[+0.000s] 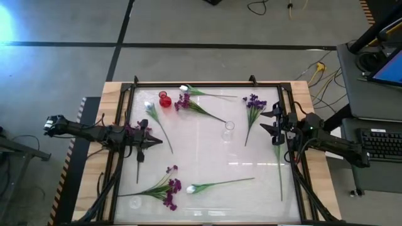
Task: Sort flowers into vase by color
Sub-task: Put the light purple flowers into the red vase
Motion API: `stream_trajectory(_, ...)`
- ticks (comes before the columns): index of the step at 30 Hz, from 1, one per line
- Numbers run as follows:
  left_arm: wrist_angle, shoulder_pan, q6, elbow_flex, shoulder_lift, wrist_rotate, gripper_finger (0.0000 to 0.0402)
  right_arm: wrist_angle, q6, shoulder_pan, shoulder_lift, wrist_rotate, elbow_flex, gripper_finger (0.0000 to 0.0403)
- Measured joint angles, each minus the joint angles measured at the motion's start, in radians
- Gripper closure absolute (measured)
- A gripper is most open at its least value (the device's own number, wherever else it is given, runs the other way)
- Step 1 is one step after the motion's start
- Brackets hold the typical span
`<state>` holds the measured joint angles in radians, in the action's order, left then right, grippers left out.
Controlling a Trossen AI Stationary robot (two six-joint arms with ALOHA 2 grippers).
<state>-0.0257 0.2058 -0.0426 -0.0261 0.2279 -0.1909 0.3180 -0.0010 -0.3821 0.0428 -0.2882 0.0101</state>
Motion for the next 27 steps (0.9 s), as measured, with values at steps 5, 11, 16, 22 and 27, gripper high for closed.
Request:
stream_trajectory(5,-0.002,0.0,0.014,0.0,0.0,-0.006,0.0402,0.0,0.007,0.0,0.0,0.0,0.0,0.0184)
stream_trajectory(11,-0.115,0.0,0.245,0.0,0.002,-0.008,0.0402,0.06,0.356,0.0,0.0,0.032,0.0,0.0184)
stream_trajectory(16,-0.43,-0.002,0.494,0.0,0.019,-0.079,0.0402,0.071,0.454,0.0,0.013,0.065,0.0,0.0184)
stream_trajectory(22,-0.715,-0.003,0.378,0.0,0.032,-0.084,0.0402,0.129,0.525,0.0,0.097,0.072,0.007,0.0184)
stream_trajectory(27,-0.788,-0.003,0.305,0.0,0.028,-0.092,0.0402,0.128,0.507,0.0,0.249,0.072,0.103,0.0184)
